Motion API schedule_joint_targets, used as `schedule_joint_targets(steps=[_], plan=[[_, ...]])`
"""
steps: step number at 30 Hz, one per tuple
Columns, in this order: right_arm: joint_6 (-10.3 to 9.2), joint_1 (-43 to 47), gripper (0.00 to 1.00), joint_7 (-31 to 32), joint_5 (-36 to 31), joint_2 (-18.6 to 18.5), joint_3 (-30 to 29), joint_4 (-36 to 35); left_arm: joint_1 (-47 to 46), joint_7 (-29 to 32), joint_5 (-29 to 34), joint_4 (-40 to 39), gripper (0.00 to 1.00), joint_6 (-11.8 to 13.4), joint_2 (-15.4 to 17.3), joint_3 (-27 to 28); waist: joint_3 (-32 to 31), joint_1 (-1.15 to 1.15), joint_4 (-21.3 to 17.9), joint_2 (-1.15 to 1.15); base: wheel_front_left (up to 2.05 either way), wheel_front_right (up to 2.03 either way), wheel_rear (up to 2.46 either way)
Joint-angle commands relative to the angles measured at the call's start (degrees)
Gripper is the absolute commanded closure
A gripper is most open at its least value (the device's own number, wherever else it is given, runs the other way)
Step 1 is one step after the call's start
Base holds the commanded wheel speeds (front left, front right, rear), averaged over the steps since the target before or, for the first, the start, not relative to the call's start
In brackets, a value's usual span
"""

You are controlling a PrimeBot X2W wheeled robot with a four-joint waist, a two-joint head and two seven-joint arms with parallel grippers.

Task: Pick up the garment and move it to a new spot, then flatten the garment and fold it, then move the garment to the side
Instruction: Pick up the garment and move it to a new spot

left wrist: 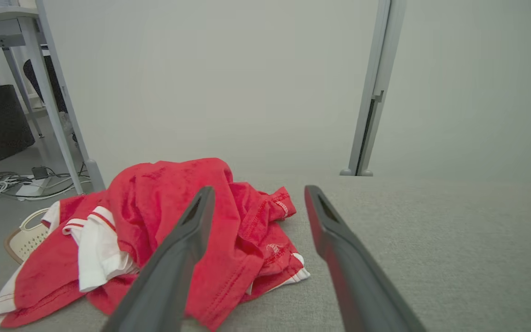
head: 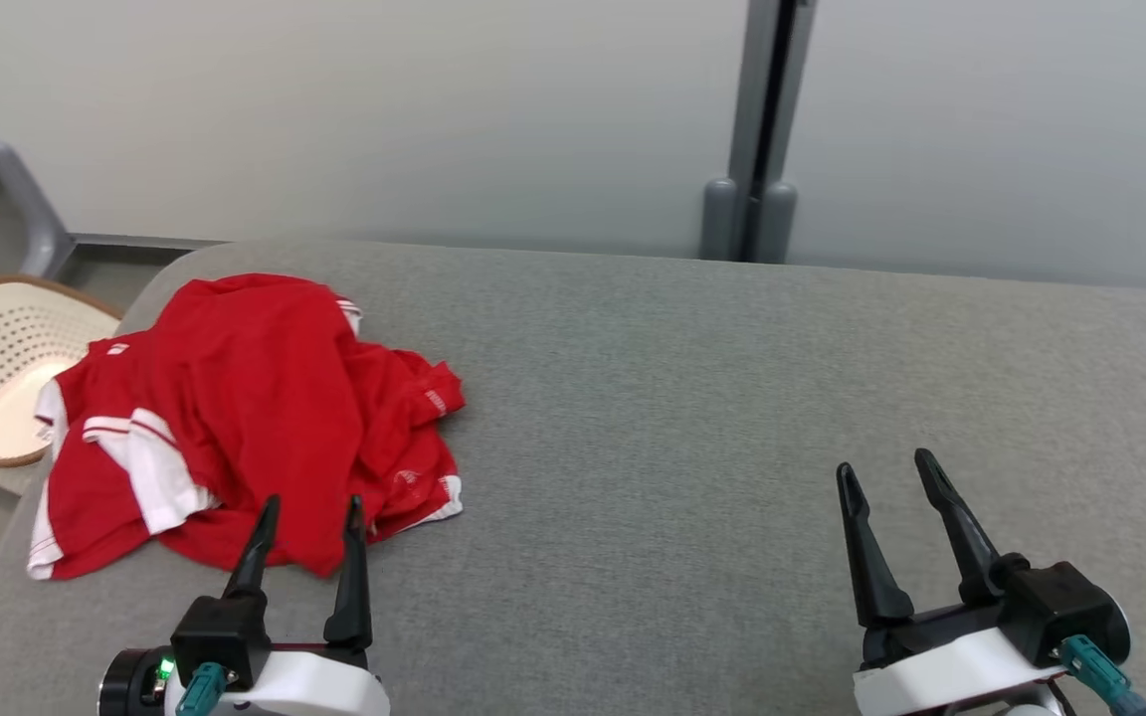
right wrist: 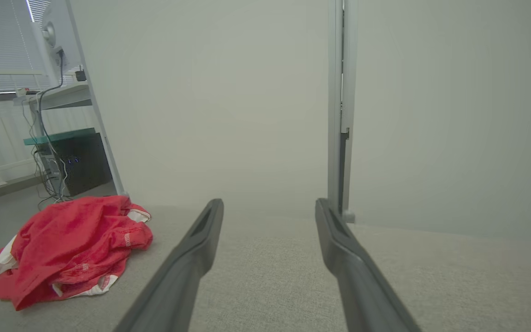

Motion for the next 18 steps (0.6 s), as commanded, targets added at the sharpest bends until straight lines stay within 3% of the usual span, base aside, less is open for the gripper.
schedule_joint_targets(steps=[1,9,18], plan=[[0.00,0.2,0.00,-0.3,0.5,-0.2,0.4,0.0,0.3,0.0,0.4,0.0,0.00,0.1,0.2,0.7,-0.6,0.00,3.9,0.00,0.00,0.00,0.00],[0.00,0.5,0.00,-0.2,1.8,-0.1,2.9,0.1,1.0,0.0,-0.1,-0.6,0.00,-0.7,0.2,4.3,-1.2,0.00,12.7,0.00,0.00,0.00,0.00],[0.00,0.5,0.00,-0.2,2.7,-0.2,4.4,0.2,1.8,0.0,1.1,-1.7,0.00,-1.5,0.2,5.3,-1.3,0.00,17.7,0.00,0.00,0.00,0.00]])
